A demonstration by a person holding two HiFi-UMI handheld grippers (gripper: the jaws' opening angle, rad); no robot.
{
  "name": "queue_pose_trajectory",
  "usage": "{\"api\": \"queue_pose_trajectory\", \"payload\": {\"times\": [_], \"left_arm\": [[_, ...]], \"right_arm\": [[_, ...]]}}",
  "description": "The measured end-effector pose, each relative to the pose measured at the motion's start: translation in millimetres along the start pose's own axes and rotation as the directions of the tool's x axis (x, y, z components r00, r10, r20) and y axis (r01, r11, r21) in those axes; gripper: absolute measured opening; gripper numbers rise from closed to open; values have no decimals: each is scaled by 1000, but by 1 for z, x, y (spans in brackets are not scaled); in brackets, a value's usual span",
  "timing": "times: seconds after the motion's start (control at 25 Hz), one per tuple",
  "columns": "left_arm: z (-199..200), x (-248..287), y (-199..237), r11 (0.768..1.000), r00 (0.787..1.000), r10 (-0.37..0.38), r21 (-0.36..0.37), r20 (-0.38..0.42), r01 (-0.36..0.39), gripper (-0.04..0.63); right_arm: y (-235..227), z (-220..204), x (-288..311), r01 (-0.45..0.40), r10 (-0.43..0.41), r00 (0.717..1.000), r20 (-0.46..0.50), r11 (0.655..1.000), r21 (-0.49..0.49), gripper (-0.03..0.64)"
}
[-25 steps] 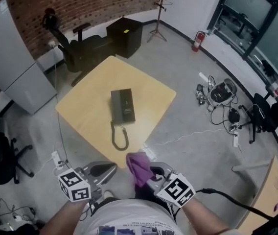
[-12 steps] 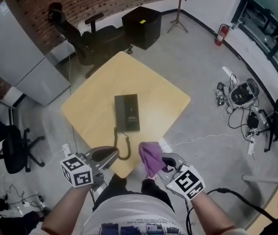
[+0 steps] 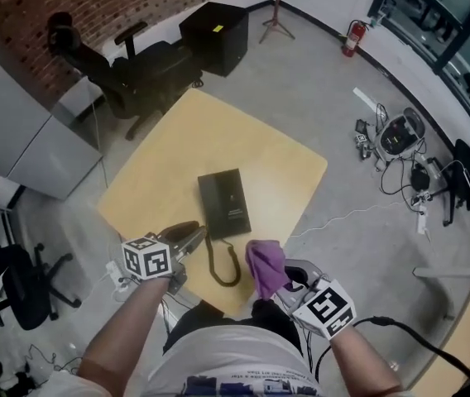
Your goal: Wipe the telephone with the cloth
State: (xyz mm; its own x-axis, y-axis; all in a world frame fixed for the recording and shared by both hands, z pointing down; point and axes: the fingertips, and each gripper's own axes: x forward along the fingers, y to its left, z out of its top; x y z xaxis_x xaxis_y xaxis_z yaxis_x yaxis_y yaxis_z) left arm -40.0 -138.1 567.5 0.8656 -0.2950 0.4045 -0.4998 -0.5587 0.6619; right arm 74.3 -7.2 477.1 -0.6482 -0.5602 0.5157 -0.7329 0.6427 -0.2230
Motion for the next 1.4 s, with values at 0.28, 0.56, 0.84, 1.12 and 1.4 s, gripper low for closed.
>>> {"api": "queue_pose_trajectory", "payload": {"times": [0.28,0.56,0.84,1.12,1.4], "left_arm": [[-5,45,44,988,997,-69,-138,-28,64,175],[-17,73,55,980,992,-108,-176,-63,95,181],[-16,75,56,984,993,-85,-162,-87,70,160],[-13,74,50,980,995,-64,-193,-73,49,93],[-5,66,39,975,997,-74,-212,-24,67,77]], "right_arm": [[15,1,13,112,-109,993,-47,992,56,43],[25,-8,3,180,-174,982,-72,978,101,43],[21,-11,-3,184,-175,981,-88,978,98,43],[11,-7,-4,166,-160,984,-81,983,81,43],[5,1,-5,135,-131,989,-68,989,53,43]]}}
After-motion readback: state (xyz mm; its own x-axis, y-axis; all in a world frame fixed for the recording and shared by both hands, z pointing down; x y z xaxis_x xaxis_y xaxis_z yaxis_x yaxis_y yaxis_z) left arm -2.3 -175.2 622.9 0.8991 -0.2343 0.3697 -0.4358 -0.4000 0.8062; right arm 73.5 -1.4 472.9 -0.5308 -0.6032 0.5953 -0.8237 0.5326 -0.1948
